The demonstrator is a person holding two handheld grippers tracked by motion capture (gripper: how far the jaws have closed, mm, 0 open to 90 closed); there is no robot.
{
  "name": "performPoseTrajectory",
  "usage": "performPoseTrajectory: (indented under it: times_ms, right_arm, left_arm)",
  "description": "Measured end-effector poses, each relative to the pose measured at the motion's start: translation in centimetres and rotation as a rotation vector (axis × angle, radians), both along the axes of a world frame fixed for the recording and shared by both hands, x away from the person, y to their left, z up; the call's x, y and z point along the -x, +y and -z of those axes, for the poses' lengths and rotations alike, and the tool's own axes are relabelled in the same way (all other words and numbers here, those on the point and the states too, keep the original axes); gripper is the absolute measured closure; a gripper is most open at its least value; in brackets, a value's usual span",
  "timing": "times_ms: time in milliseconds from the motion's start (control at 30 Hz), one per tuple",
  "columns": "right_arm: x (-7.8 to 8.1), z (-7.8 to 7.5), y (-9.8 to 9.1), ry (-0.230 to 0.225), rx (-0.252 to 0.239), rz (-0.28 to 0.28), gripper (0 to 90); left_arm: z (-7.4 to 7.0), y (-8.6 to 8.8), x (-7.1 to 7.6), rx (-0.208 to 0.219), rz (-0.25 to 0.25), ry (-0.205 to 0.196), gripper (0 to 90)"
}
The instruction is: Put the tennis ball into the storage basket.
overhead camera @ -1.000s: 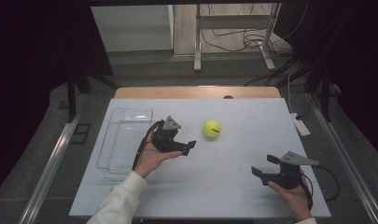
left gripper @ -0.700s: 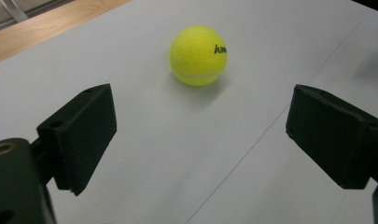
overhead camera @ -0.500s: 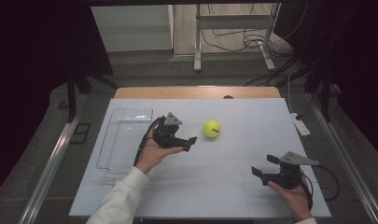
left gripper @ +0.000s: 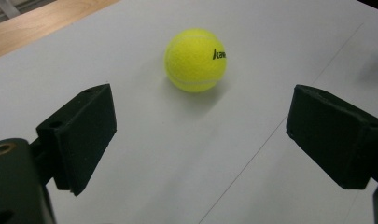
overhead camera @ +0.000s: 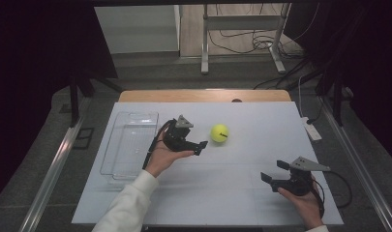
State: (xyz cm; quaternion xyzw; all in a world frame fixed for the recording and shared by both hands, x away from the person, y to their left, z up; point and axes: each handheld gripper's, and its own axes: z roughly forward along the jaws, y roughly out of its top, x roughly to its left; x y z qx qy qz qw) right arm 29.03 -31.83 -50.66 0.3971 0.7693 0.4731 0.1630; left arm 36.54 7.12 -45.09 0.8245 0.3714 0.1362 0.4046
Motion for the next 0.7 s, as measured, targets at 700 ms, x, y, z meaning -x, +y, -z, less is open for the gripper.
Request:
performPoseTrajectory:
  times_ms: [700]
  right_arm:
    - [0.0,0.0,0.0,0.000,-0.001,0.001,12.4]
  left_arm:
    - [-0.3,-1.6,-1.2,-0.025,0.018,0.006,8.7]
